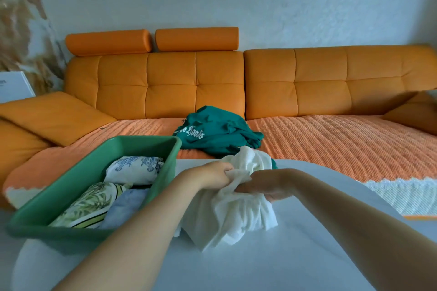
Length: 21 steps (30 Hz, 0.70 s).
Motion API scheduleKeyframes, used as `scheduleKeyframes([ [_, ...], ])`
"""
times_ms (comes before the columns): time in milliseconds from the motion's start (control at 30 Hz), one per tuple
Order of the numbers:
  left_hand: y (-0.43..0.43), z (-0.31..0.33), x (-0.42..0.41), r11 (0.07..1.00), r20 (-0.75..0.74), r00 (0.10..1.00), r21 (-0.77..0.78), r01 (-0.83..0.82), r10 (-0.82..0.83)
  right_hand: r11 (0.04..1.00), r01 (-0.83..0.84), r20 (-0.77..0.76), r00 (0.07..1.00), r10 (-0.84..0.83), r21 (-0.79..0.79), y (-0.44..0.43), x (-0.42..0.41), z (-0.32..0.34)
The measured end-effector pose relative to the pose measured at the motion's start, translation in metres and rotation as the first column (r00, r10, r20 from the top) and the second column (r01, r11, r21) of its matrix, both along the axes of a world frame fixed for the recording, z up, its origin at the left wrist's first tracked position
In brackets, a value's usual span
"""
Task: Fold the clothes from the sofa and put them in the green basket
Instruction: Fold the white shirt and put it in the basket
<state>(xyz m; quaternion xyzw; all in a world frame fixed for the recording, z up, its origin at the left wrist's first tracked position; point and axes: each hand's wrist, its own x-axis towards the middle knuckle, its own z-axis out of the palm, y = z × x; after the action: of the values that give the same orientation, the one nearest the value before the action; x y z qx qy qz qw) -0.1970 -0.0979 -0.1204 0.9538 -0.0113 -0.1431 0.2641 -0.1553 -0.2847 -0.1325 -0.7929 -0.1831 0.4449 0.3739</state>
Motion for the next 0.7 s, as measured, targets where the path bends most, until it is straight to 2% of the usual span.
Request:
scheduleKeyframes([
  [33,0.0,-0.006,-0.003,1.0,0.01,1.0,0.025,0.015,-0.015,1.0,0.021,-0.009,1.0,-0.021,-0.005,-0.001,-0.002,-0.005],
  [67,-0.001,-0.013,-0.005,0.999,0.011,1.0,0.048,0.023,-0.023,0.998,0.048,0.057,0.997,-0.046,-0.033,-0.001,-0.004,-0.009],
  [100,-0.001,-0.018,-0.007,0.997,0.006,1.0,0.074,0.022,-0.023,0.996,0.054,0.193,0.98,-0.038,-0.078,-0.001,-0.005,-0.013],
  [167,0.0,-0.03,-0.008,0.992,-0.015,1.0,0.128,0.014,-0.012,0.975,0.062,0.495,0.867,0.054,-0.215,-0.001,-0.003,-0.022],
  [233,-0.001,-0.04,-0.007,0.989,-0.069,0.998,0.144,0.015,-0.005,0.948,0.13,0.659,0.745,0.1,-0.291,-0.003,0.0,-0.031],
  [267,-0.002,-0.044,-0.007,0.992,-0.11,0.994,0.129,0.014,0.0,0.939,0.146,0.665,0.74,0.105,-0.311,-0.004,0.002,-0.035],
  [367,-0.003,-0.057,-0.006,0.996,-0.228,0.974,0.081,0.028,-0.009,0.908,0.035,0.529,0.822,0.212,-0.418,-0.001,0.005,-0.048],
  [500,0.003,-0.06,-0.005,0.993,-0.237,0.971,0.12,0.006,0.023,0.848,-0.063,0.537,0.749,0.389,-0.526,0.005,0.007,-0.04],
  [633,0.006,-0.041,-0.008,0.99,-0.374,0.927,0.124,0.07,-0.019,0.769,-0.205,0.362,0.79,0.495,-0.605,0.008,0.003,-0.017],
  [700,0.007,-0.026,-0.009,0.993,-0.325,0.945,0.1,0.059,-0.023,0.773,-0.211,0.327,0.816,0.477,-0.598,0.017,-0.001,0.0],
])
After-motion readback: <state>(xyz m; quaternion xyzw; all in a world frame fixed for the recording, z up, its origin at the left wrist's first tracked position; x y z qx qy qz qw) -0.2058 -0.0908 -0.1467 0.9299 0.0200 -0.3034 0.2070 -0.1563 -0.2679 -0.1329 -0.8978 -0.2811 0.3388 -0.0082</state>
